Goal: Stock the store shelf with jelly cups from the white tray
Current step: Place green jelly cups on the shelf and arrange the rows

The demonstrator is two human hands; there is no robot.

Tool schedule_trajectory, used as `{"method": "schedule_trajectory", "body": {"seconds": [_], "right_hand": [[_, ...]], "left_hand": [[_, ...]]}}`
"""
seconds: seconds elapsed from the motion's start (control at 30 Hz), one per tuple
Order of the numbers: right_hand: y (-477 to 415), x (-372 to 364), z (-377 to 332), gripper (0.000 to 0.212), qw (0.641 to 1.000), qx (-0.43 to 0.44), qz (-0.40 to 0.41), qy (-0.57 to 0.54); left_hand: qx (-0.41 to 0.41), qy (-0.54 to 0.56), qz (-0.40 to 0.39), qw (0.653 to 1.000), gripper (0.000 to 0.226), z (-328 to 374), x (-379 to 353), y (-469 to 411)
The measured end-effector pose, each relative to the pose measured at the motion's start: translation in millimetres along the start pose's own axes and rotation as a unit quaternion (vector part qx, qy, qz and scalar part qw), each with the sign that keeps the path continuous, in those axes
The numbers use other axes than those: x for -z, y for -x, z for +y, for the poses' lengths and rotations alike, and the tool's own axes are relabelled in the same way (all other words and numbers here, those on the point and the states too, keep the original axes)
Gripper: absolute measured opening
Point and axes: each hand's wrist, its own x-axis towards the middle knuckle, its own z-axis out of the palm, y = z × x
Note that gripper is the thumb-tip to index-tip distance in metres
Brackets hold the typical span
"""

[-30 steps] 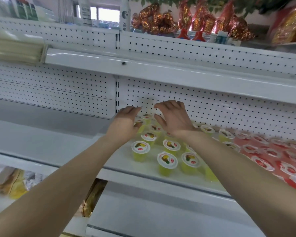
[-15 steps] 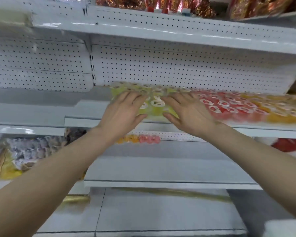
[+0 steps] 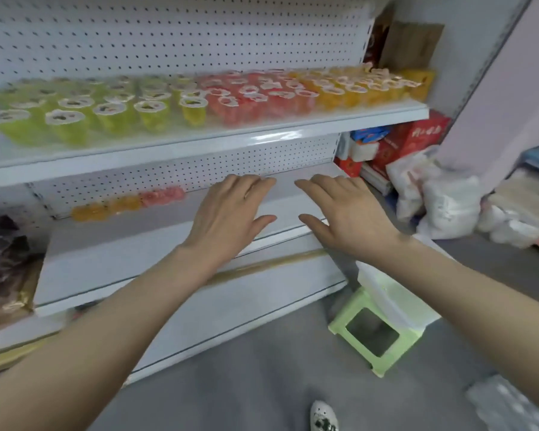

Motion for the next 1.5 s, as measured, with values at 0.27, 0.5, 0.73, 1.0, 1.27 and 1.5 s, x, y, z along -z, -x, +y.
{"method": "schedule_trajectory", "body": {"seconds": [0.27, 0.5, 0.73, 1.0, 1.27, 1.5], "right_hand": [[111.4, -12.1, 138.9, 0.052, 0.993, -0.105, -0.05, 0.012], [199.1, -39.0, 285.5, 0.051, 0.973, -0.193, -0.124, 0.037], [264.9, -102.0, 370.0, 0.053, 0.945, -0.277, -0.173, -0.01], [308.3, -238.0, 378.6, 0.054, 0.898, -0.349, -0.243, -0.112], [346.8, -389.6, 365.1, 0.056, 0.841, -0.39, -0.334, -0.173], [380.5, -484.3, 344.3, 0.063, 0.788, -0.363, -0.441, -0.229]], "left_hand": [[-0.06, 0.088, -0.044, 0.993, 0.059, 137.6, -104.7, -98.3], [-0.089, 0.152, -0.068, 0.982, 0.06, 248.1, -205.2, -187.1], [-0.07, 0.194, -0.143, 0.968, 0.06, 306.1, -305.6, -223.1], [-0.049, 0.215, -0.292, 0.931, 0.059, 303.9, -443.9, -191.1], [-0.033, 0.224, -0.404, 0.886, 0.056, 283.1, -583.7, -156.6], [-0.021, 0.262, -0.441, 0.858, 0.05, 292.7, -663.4, -139.9]]}}
